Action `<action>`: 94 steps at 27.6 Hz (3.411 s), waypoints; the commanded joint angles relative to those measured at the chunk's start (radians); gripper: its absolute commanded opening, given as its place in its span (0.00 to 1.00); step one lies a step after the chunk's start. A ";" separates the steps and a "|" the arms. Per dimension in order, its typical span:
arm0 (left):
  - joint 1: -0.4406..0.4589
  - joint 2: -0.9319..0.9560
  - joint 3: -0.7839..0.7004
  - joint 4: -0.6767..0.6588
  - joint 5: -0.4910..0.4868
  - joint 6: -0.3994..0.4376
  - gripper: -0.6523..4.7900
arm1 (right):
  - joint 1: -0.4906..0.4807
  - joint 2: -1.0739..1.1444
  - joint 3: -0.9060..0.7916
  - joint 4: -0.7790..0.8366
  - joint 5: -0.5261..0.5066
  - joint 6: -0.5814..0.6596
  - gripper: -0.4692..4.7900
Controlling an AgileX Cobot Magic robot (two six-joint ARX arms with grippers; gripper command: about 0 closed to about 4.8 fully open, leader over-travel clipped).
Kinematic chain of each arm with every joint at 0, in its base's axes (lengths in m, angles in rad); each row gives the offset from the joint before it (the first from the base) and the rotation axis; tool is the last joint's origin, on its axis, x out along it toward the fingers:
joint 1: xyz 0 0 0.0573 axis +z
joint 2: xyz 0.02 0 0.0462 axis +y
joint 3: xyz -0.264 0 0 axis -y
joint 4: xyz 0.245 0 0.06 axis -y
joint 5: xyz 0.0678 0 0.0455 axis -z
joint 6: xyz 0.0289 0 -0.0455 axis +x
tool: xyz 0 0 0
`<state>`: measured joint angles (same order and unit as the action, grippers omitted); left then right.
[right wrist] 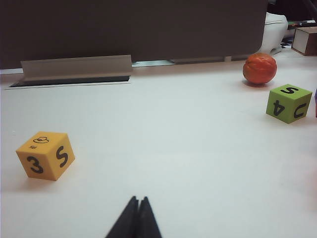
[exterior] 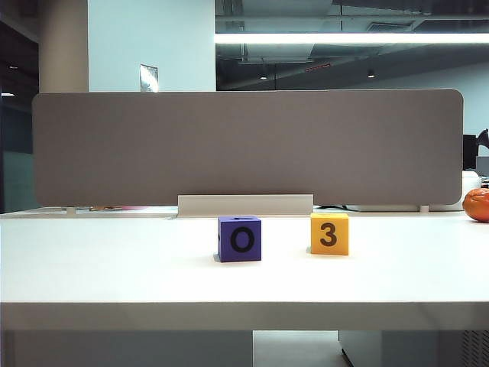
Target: Stack one letter block on top of another letter block.
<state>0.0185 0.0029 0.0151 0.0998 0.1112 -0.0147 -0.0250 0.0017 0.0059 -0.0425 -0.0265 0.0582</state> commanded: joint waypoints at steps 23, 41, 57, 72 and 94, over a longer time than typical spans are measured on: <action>-0.001 0.001 0.002 0.006 -0.002 0.007 0.11 | -0.001 -0.002 -0.005 0.018 0.001 -0.002 0.08; -0.002 0.002 0.005 0.003 0.162 -0.005 0.11 | 0.001 0.000 0.050 -0.006 -0.114 0.080 0.08; -0.005 0.127 0.168 -0.027 0.212 -0.049 0.11 | 0.001 0.002 0.140 -0.138 -0.205 0.080 0.08; -0.058 0.689 0.489 0.013 0.320 -0.045 0.11 | 0.001 0.002 0.174 -0.152 -0.438 0.085 0.08; -0.377 1.461 0.955 0.013 0.312 0.022 0.11 | 0.001 0.001 0.173 -0.155 -0.470 0.099 0.08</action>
<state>-0.3500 1.4487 0.9577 0.1028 0.4236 -0.0242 -0.0238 0.0029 0.1741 -0.2085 -0.4942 0.1535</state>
